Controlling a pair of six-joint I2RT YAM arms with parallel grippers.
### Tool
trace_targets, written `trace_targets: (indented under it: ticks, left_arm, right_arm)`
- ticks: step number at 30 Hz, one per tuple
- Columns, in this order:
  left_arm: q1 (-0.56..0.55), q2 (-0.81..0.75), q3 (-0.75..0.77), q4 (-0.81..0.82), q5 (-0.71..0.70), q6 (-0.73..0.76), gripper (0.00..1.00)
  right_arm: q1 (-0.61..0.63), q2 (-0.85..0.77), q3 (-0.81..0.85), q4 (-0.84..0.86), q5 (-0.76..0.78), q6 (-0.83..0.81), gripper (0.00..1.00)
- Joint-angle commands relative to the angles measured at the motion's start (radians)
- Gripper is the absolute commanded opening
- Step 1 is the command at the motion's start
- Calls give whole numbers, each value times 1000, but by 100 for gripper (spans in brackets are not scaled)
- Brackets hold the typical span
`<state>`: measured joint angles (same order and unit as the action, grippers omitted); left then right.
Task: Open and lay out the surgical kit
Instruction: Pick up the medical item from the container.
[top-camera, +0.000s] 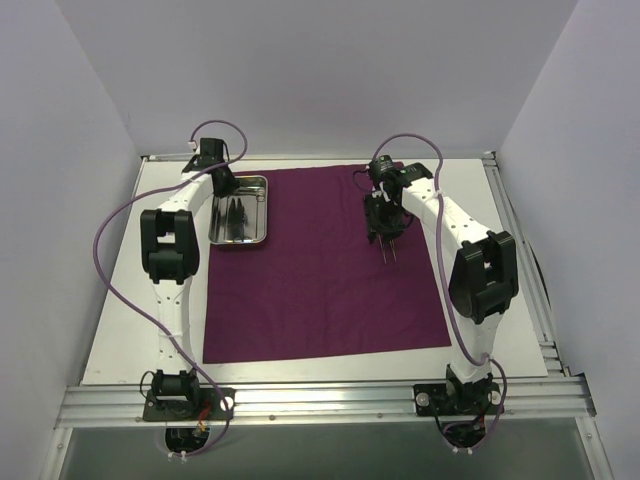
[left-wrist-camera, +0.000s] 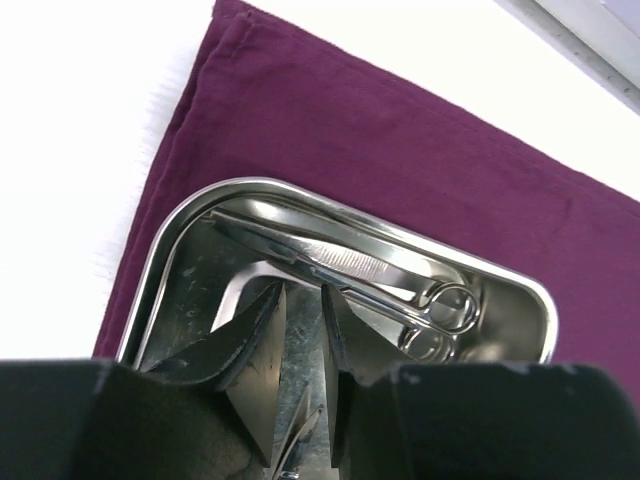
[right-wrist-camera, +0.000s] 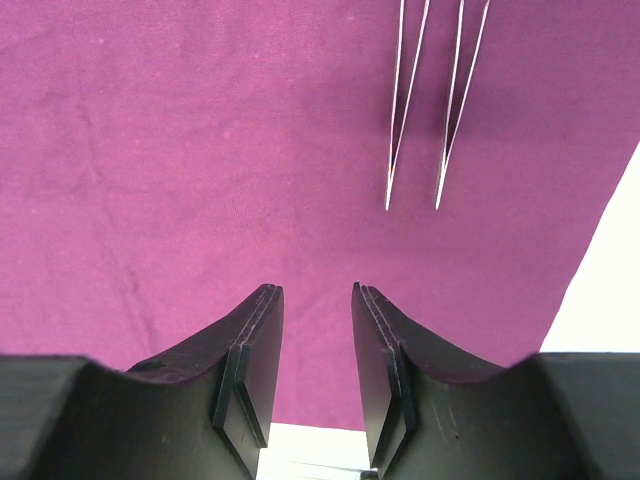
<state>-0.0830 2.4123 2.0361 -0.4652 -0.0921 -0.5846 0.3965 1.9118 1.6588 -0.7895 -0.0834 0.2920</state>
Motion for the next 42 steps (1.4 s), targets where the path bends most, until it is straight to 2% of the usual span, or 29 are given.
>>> trace_targets:
  ticks: [1, 14, 22, 25, 30, 36, 42]
  left_arm:
    - [11, -21, 50, 76, 37, -34, 31]
    - [57, 67, 73, 132, 129, -124, 36]
    - [66, 96, 64, 142, 141, -146, 43]
    - [66, 91, 43, 146, 149, -144, 52]
    - [66, 90, 41, 105, 147, -136, 54]
    - [68, 123, 96, 51, 129, -139, 52]
    - [71, 146, 114, 88, 134, -149, 42]
  right_arm:
    - [7, -4, 9, -33, 19, 12, 34]
    - [10, 6, 10, -43, 24, 15, 35]
    - [19, 18, 16, -50, 28, 15, 35]
    - [22, 21, 21, -53, 28, 15, 35]
    - [27, 30, 33, -51, 27, 18, 35]
    - [33, 35, 36, -53, 25, 18, 35]
    - [44, 29, 29, -59, 33, 24, 35]
